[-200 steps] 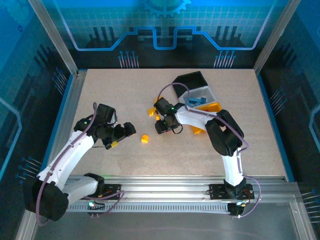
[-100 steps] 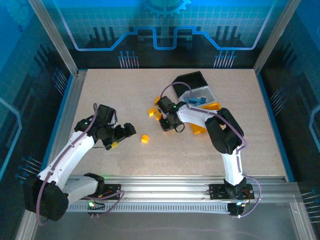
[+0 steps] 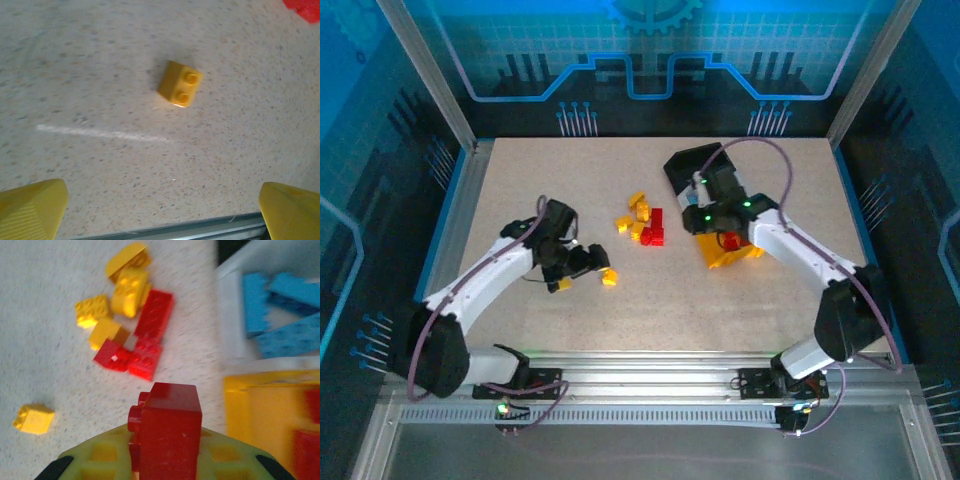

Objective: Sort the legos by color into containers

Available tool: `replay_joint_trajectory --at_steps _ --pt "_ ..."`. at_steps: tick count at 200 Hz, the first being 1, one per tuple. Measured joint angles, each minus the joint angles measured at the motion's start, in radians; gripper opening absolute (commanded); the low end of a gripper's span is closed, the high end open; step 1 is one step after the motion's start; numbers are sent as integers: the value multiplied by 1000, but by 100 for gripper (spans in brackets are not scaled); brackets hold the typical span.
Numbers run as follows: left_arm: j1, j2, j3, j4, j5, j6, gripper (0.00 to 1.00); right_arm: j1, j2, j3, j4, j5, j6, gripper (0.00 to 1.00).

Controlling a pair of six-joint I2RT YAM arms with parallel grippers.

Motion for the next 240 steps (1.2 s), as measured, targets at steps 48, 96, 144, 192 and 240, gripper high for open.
replay_joint_trajectory --at_steps 48,96,144,192,240 --pt "-143 155 82 -5 -22 37 99 -228 -23 -101 1 -55 -24 17" --pt "-153 201 82 -7 -40 42 99 -296 -23 -154 17 -94 -42 28" --pt "-154 239 82 -6 -42 59 99 -306 -32 -187 28 -108 -49 50" --pt "-156 298 91 -5 -63 68 92 -311 -135 -195 22 -108 -48 54" --pt "-156 429 211 -3 -108 113 86 -311 -262 -231 5 -142 -25 54"
